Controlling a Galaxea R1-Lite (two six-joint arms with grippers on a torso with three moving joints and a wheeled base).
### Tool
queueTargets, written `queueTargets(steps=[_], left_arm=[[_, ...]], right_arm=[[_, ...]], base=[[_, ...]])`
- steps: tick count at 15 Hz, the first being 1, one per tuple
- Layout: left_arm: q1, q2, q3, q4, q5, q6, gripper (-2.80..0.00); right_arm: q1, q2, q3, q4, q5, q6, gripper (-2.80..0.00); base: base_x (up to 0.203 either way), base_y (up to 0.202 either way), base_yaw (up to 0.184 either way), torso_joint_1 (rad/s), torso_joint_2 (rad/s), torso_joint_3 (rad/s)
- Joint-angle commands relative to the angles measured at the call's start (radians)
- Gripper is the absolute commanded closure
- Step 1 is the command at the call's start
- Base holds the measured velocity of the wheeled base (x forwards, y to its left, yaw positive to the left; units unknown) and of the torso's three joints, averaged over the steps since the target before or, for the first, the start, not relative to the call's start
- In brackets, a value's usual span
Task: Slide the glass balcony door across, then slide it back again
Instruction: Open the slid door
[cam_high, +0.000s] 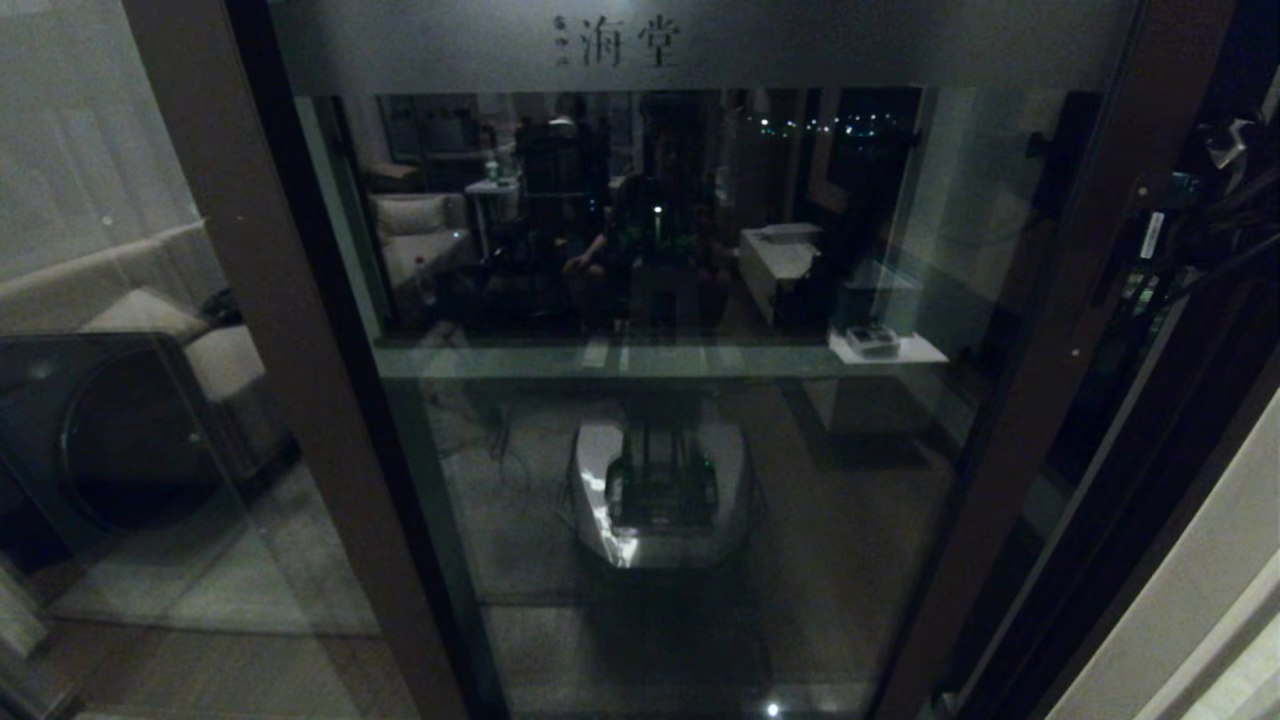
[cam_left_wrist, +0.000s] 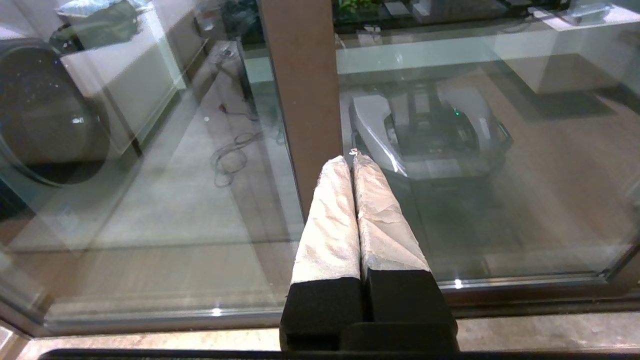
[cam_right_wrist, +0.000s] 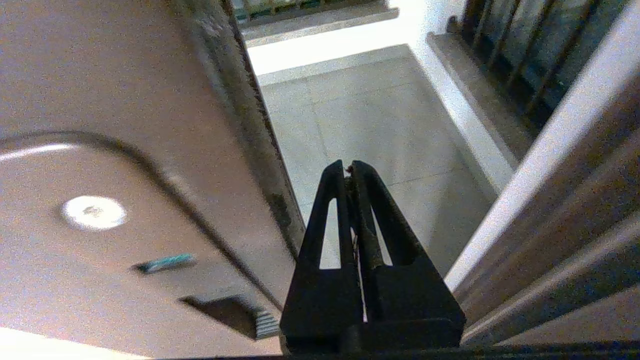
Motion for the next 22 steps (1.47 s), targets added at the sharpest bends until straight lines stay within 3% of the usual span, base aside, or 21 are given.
queueTargets(steps=[1, 11, 14, 22], left_arm=[[0.000, 0.000, -0.001, 0.001, 0.000, 0.001, 0.00], [0.000, 0.000, 0.000, 0.001, 0.000, 0.001, 0.00], [0.000, 0.000, -0.001, 0.000, 0.000, 0.001, 0.00], [0.000, 0.000, 0.000, 0.000, 0.000, 0.001, 0.00]], right_arm=[[-0.001, 0.008, -0.003, -0.002, 0.001, 0.000, 0.00], [0.061, -0.003, 0.025, -0.025, -0.032, 0.025, 0.00], [0.076, -0.011, 0.072, -0.092, -0.040, 0.023, 0.00], [0.089, -0.128, 0.182, -0.095, -0.032, 0.024, 0.00]], base=[[0.000, 0.000, 0.000, 0.000, 0.00, 0.000], [0.000, 0.000, 0.000, 0.000, 0.00, 0.000], [0.000, 0.000, 0.000, 0.000, 0.00, 0.000], [0.000, 0.000, 0.000, 0.000, 0.00, 0.000]])
